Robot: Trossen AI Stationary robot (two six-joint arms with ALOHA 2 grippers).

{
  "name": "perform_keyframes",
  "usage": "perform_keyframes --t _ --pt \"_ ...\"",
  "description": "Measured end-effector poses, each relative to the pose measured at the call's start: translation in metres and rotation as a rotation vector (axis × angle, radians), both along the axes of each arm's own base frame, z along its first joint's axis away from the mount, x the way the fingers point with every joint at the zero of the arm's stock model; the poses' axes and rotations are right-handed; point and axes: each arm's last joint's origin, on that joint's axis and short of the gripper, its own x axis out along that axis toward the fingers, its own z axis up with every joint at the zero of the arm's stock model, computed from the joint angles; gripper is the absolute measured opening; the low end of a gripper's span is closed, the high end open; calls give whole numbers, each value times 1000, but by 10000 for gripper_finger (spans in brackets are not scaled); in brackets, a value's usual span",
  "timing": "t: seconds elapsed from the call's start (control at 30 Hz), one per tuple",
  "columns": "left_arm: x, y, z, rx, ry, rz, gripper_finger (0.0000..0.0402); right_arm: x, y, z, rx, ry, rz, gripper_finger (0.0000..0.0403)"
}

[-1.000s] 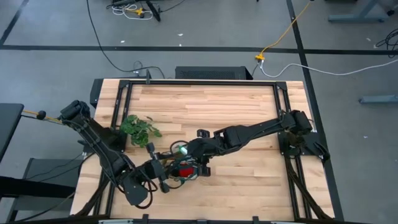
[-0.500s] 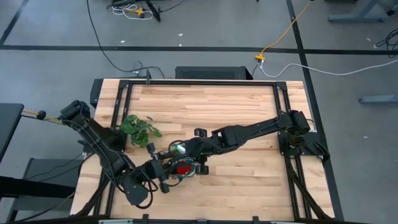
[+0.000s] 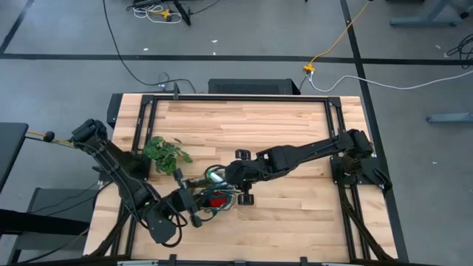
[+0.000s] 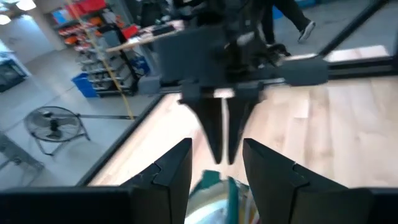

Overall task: Pick & Place Garden tools in Gardening bag
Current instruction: Return to Home Position

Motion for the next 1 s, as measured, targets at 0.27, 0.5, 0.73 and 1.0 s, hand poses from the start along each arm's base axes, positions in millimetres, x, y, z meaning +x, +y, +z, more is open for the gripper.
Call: perform_keyframes --t 0.27,0.5,0.73,1.0 --pt "1 3 0 183 84 -5 151 -14 1 23 -17 -51 36 55" --pt "6 28 -10 182 162 83 151 -31 -2 5 -72 -51 31 55" --pt "-10 60 0 77 181 165 151 -87 -18 -6 -14 -214 -5 55" --pt "-46 87 -4 -17 92 153 151 -158 -39 -14 68 -576 -20 55"
